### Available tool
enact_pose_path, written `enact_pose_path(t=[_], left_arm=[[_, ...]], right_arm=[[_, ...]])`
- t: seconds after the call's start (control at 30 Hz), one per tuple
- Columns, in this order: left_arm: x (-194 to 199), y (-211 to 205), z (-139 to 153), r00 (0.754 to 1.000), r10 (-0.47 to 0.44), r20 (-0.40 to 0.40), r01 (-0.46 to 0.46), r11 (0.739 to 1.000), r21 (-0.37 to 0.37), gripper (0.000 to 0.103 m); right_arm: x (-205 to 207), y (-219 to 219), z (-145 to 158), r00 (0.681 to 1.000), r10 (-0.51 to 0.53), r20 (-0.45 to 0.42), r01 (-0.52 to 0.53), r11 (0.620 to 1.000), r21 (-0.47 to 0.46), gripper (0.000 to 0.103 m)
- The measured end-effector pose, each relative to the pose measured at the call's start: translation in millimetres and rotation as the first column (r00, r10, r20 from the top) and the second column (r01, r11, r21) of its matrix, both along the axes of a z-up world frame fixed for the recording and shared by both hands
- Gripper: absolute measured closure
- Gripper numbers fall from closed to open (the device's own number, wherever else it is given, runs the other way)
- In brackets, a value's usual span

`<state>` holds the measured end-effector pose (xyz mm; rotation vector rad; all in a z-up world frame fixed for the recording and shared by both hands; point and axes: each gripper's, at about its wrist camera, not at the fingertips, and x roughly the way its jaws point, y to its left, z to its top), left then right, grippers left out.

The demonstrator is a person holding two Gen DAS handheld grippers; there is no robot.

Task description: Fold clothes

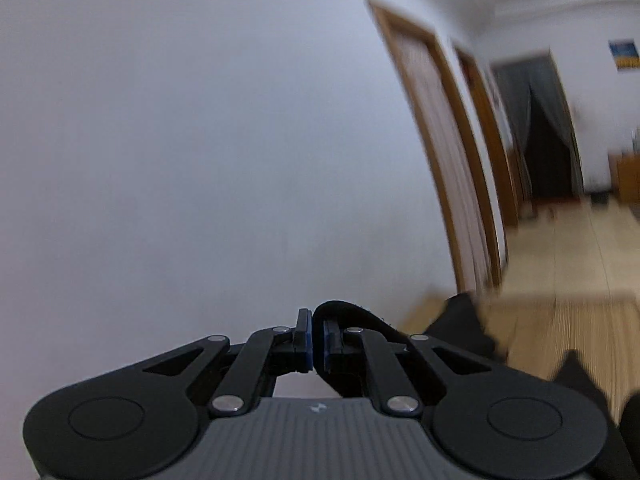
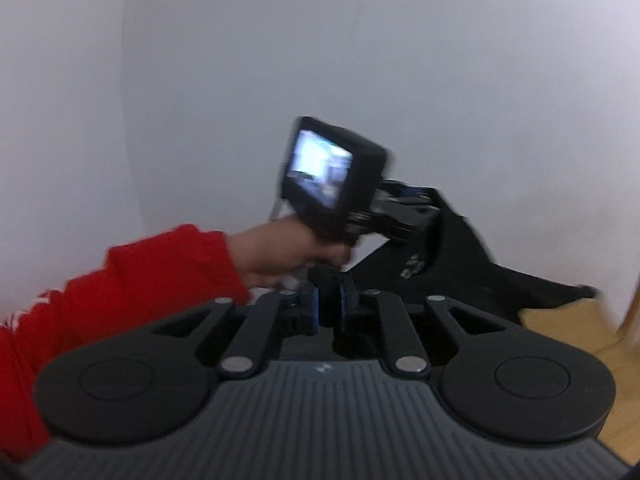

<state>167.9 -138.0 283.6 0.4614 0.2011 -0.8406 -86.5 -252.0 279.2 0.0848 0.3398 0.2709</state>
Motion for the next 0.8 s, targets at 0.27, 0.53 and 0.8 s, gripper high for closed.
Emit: enact_pose_path(t=[0.27,0.53,0.8], left_arm=[[114,176,-159,0.953,0.253,-0.167,-0.169,0.901,0.4,0.027],[99,342,-254,0.784,0.615,-0.078,-0.488,0.69,0.535,0.02],[56,296,-297,0.722,0.626,0.294,-0.657,0.486,0.577,0.014]], right_arm=[[105,141,-115,0.916,0.337,-0.219,-0.317,0.941,0.122,0.002],[151,102,-184,0.931,0.333,-0.146,-0.347,0.935,-0.079,0.0],[274,74,-386,0.852,0.321,-0.413,-0.513,0.667,-0.54,0.024]])
